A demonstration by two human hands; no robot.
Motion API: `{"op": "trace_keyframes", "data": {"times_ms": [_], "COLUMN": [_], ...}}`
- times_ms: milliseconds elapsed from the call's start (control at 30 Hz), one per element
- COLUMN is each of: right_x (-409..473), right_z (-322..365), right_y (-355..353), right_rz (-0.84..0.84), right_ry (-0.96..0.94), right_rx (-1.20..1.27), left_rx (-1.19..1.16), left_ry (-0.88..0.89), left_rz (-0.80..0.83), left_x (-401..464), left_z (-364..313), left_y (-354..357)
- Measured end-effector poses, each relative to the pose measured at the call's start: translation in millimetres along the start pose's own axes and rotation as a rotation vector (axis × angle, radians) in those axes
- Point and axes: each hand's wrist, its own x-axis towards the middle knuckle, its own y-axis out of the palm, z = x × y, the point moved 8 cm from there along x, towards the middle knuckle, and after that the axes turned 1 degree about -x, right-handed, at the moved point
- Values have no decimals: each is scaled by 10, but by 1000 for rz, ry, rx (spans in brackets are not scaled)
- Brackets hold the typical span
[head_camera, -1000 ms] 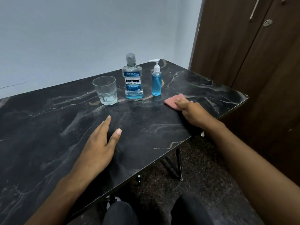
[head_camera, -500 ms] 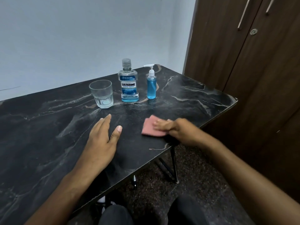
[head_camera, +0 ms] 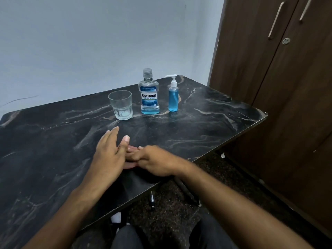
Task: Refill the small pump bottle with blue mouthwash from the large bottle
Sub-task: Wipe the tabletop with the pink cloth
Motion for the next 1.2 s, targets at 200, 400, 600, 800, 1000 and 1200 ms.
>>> {"op": "trace_keyframes", "data": {"times_ms": [200, 400, 600, 800, 1000, 1200], "right_x": [-453, -42, 1, -71, 270, 279], "right_z": [-1449, -650, -70, -1010, 108, 166], "right_y": [-1009, -380, -4, -699, 104, -81], "right_rz": [-350, -385, -63, -280, -166, -315], "right_ry": [561, 345, -6, 492, 119, 177], "right_rx": [-159, -41, -19, -207, -22, 877], "left_rx": [-2, -45, -80, -103, -154, -191], "left_ry": [-50, -77, -52, -98, -70, 9], "left_rz": [36, 54, 80, 44, -56, -193], "left_x": [-41, -3, 18, -134, -150, -270], "left_z": [223, 191, 128, 379, 330, 330], "left_y": [-121, 68, 92, -145, -216, -574]}}
